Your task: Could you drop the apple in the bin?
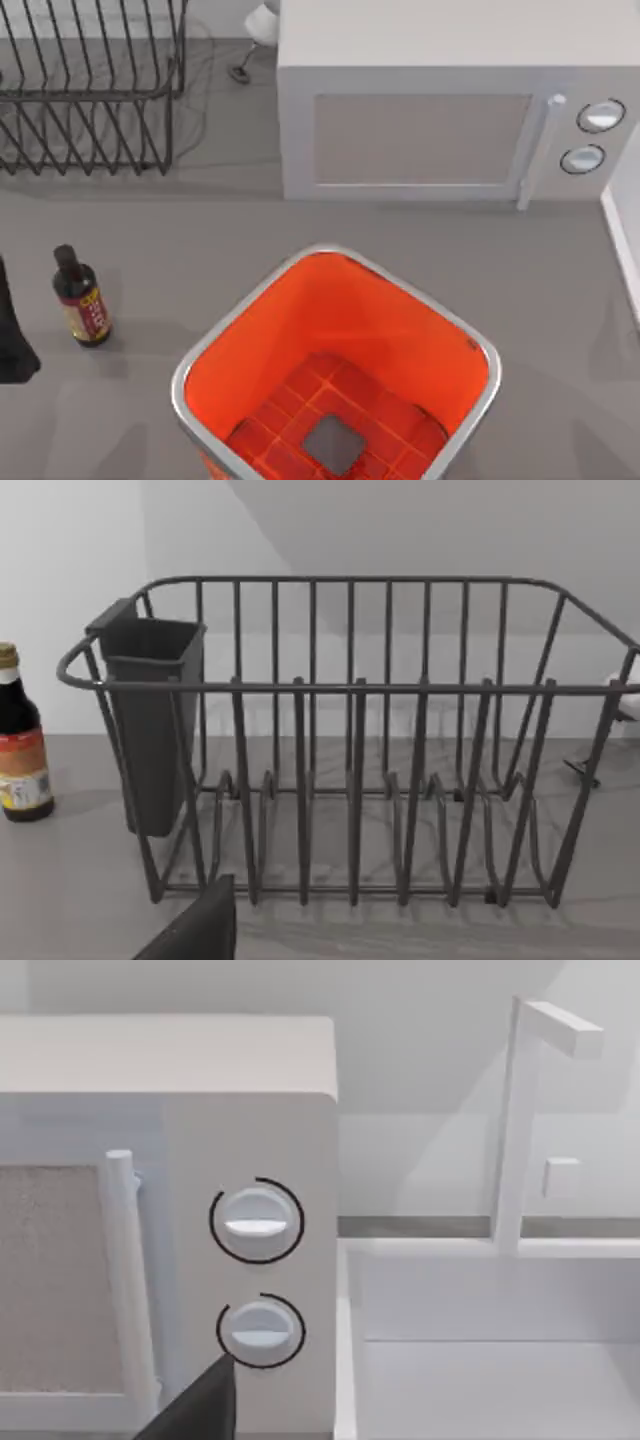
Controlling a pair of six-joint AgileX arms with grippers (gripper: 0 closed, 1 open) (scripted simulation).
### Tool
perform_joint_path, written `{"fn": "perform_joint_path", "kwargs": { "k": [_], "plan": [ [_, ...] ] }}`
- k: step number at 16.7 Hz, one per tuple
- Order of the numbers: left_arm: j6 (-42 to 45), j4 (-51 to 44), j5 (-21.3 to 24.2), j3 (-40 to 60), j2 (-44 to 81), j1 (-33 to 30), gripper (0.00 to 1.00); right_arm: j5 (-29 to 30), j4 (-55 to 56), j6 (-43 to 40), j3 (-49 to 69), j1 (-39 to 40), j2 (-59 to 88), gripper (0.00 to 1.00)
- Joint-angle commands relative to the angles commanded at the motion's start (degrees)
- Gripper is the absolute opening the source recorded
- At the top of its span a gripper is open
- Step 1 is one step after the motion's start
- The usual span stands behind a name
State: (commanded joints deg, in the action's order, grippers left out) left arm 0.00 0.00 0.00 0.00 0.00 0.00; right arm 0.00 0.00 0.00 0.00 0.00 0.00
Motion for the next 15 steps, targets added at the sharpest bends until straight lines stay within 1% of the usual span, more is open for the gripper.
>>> {"fn": "perform_joint_path", "kwargs": {
  "k": [4, 7, 11, 15],
  "plan": [
    [0.1, -1.4, 0.1, 1.7, 1.8, 0.4, 1.00, 0.0, 0.0, 0.0, 0.0, 0.0, 0.0, 1.00],
    [0.7, -6.3, 0.5, 8.6, 8.9, 1.7, 1.00, 0.0, 0.0, 0.0, 0.0, 0.0, 0.0, 1.00],
    [2.1, -16.5, 1.3, 23.8, 26.6, 4.3, 1.00, 0.0, 0.0, 0.0, 0.0, 0.0, 0.0, 1.00],
    [3.7, -28.3, 1.9, 42.1, 52.9, 7.5, 1.00, 0.0, 0.0, 0.0, 0.0, 0.0, 0.0, 1.00]
  ]
}}
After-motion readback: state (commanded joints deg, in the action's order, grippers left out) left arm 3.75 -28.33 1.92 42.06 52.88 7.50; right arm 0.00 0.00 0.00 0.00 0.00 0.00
